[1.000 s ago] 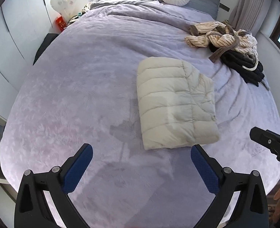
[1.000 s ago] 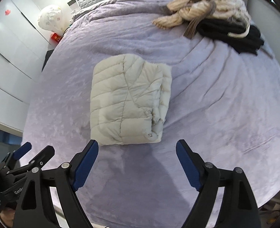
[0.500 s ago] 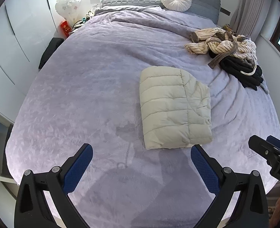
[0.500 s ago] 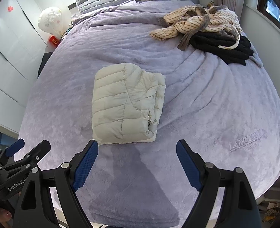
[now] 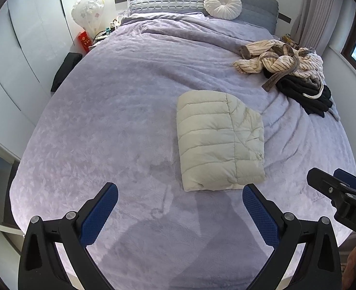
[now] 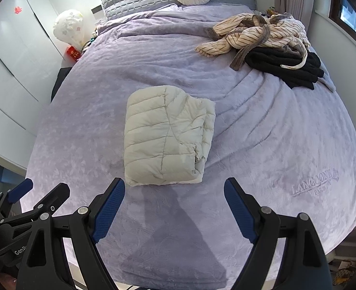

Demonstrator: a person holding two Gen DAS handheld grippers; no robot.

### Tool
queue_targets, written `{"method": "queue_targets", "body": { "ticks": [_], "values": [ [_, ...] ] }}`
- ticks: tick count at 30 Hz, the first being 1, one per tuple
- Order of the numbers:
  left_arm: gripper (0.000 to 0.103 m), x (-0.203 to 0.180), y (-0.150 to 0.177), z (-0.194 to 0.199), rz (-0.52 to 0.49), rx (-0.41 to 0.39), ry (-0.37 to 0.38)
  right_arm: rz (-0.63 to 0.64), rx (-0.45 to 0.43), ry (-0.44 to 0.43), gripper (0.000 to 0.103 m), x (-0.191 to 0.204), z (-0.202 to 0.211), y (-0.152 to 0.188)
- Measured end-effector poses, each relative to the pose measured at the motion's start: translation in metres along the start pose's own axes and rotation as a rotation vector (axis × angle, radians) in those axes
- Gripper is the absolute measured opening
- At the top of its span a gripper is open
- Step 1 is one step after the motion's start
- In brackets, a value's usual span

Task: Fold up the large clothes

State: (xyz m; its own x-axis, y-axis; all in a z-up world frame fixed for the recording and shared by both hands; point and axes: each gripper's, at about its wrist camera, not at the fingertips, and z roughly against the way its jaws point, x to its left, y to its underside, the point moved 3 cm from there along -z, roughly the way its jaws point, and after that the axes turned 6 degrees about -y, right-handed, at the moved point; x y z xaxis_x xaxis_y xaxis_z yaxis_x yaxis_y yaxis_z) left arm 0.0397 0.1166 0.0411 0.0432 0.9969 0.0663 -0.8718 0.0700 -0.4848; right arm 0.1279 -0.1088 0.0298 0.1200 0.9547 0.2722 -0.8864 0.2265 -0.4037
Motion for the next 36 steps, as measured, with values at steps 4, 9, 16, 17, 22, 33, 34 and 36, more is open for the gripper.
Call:
{"method": "queue_targets", "body": {
  "ticks": [4, 9, 16, 17, 22, 33, 34, 36],
  "values": [
    [0.103, -0.0003, 0.0007, 0.0003, 0.002, 0.003, 0.001, 0.002, 0.0, 0.002, 0.086, -0.0004, 0.0001, -0.0003],
    [0.103, -0.0001, 0.0004, 0.0007, 0.001, 0.003, 0.0, 0.0, 0.001, 0.001, 0.086, -0.0003, -0.0001, -0.0002],
    [0.103, 0.0012, -0.0012, -0.0011, -0.003, 0.007, -0.004, -0.001, 0.001, 0.003, 0.086, 0.0019, 0.0006, -0.0001],
    [0.103, 0.0015, -0.0013, -0.0009, -0.003, 0.007, -0.004, -0.002, 0.001, 0.001, 0.086, 0.0019, 0.0006, -0.0001],
    [0.103, 0.0015, -0.0008, -0.0018, -0.005, 0.007, -0.007, -0.003, 0.002, 0.001, 0.086, 0.0017, 0.0004, -0.0003],
    [0.103, 0.0019, -0.0004, -0.0044, -0.006, 0.009, -0.008, -0.004, 0.003, 0.001, 0.086, 0.0026, 0.0002, -0.0004],
    [0.103, 0.002, -0.0001, -0.0046, -0.007, 0.01, -0.009, -0.004, 0.002, 0.002, 0.086, 0.0024, 0.0002, -0.0005],
    [0.103, 0.0021, 0.0013, -0.0059, -0.008, 0.011, -0.01, -0.003, 0.003, 0.001, 0.086, 0.0022, 0.0001, -0.0006]
  ]
}}
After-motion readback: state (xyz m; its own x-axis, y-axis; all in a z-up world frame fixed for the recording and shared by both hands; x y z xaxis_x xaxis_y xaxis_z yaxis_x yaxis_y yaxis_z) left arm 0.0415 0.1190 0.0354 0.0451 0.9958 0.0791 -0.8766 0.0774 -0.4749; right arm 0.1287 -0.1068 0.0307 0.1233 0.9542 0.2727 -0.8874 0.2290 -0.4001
